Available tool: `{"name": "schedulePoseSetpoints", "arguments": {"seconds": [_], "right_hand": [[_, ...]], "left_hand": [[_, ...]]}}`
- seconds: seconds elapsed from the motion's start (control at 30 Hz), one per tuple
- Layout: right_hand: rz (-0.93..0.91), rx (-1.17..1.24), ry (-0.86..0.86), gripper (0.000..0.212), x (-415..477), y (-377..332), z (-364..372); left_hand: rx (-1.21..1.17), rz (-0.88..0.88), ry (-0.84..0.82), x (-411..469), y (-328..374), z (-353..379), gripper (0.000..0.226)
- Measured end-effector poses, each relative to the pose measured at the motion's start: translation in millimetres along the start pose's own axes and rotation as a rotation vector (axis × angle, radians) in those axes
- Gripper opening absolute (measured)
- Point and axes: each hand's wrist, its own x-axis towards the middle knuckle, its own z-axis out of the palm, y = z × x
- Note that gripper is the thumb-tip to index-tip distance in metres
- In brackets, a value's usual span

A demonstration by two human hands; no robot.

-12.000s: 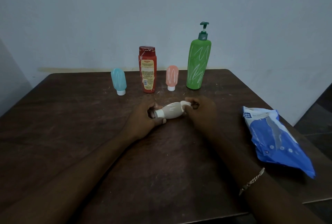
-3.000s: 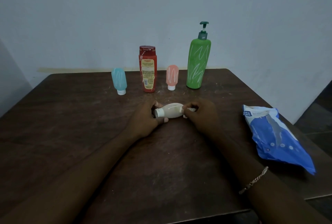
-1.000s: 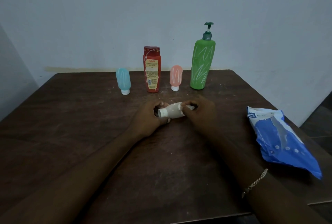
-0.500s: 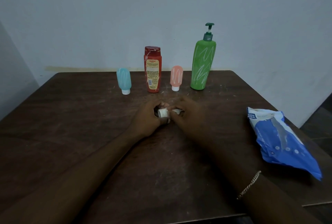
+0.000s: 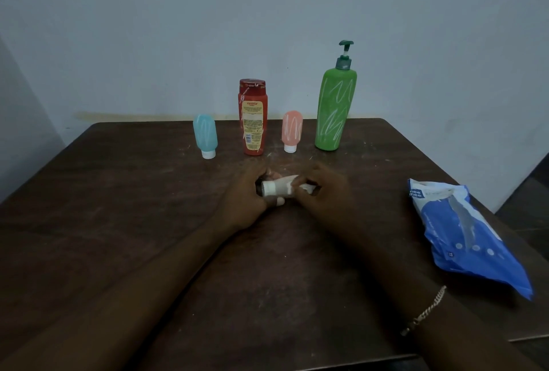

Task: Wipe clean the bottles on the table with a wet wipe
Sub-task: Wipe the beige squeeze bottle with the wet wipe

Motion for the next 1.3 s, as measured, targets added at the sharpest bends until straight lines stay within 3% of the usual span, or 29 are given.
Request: {"name": "schedulePoseSetpoints", "arguments": {"seconds": [0.17, 0.4, 0.57, 0.7, 1.0, 1.13, 1.3], "right_hand": [[0.206, 0.095, 0.15, 0.008, 7, 9, 0], [0.014, 0.015, -0.016, 0.023, 3, -25, 12], [0.179, 0.078, 0.159, 0.011, 5, 0, 0], [0.229, 0.124, 0.185, 0.009, 3, -3, 0], [0.033, -0.065, -0.044, 0.028, 1, -34, 23], [-0.058, -0.103, -0.093, 0.023, -2, -44, 25], [0.034, -0.19, -0.087, 0.029, 6, -25, 15]], "left_hand": [[0.025, 0.016, 0.021, 2, -2, 0, 0.041], [0.014, 0.017, 0.022, -3, 2, -2, 0.037], [0.048, 0.031, 0.017, -3, 2, -2, 0.042], [0.074, 0.058, 0.025, -2, 0, 1, 0.045], [0.093, 0.096, 0.091, -5, 6, 2, 0.032], [0.109, 0.083, 0.084, -7, 9, 1, 0.026], [0.084, 0.089, 0.131, -5, 3, 4, 0.035]]}}
